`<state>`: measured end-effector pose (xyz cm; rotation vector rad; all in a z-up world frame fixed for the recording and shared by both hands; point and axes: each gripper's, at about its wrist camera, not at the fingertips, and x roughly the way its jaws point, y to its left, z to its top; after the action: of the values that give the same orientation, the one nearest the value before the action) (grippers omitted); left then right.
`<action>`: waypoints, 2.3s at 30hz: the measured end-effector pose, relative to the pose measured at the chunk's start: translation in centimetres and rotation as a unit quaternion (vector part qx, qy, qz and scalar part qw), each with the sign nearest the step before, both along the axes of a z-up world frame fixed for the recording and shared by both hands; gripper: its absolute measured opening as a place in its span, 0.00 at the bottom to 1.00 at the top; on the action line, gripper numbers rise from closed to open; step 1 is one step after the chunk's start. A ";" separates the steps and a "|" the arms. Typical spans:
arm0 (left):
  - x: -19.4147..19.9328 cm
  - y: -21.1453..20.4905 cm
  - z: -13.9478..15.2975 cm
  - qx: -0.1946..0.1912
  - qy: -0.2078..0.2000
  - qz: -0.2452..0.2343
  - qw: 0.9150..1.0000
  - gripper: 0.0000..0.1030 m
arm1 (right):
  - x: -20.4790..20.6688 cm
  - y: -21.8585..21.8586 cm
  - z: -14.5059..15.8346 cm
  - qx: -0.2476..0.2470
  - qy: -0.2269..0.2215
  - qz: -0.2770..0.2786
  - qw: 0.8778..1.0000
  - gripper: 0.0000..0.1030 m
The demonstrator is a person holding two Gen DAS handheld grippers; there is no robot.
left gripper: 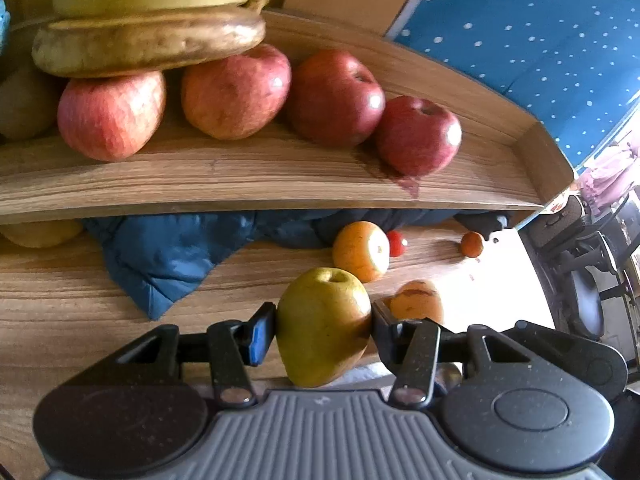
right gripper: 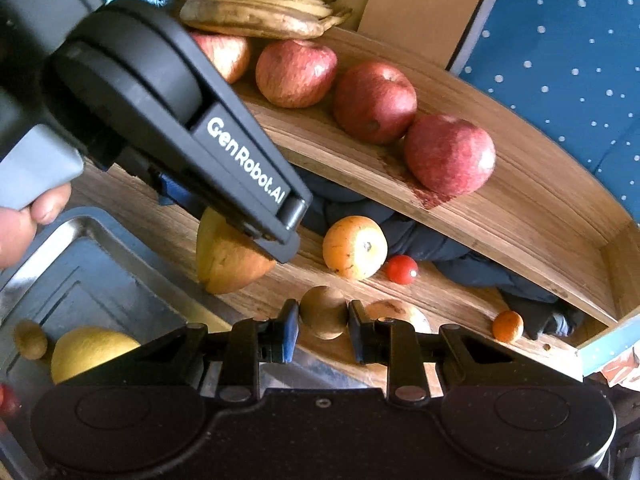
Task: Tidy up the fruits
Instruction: 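Carry the mango and small kiwi onto the tray and open both tools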
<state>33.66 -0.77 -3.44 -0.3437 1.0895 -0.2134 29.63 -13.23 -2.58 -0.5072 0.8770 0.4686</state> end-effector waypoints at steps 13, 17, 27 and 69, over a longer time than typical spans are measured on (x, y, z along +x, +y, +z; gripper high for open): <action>-3.9 -2.8 1.6 0.003 -0.014 0.000 1.000 0.53 | -3.9 -2.3 1.7 0.016 -0.010 0.000 1.000 0.27; -5.2 -3.8 1.6 0.002 -0.011 0.000 1.000 0.53 | -5.2 -3.1 2.1 0.022 -0.012 0.001 1.000 0.27; -7.8 -5.9 1.2 0.001 0.000 0.006 1.000 0.53 | -8.3 -5.6 2.4 0.027 -0.003 0.005 1.000 0.27; -15.0 -7.2 -0.4 0.017 0.049 0.043 0.998 0.53 | -14.5 -8.0 0.4 0.063 0.088 0.054 0.993 0.27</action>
<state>18.63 -7.98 -3.85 -0.3738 1.1719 -0.1017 15.12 -21.28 -2.21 -0.4022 0.9848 0.6725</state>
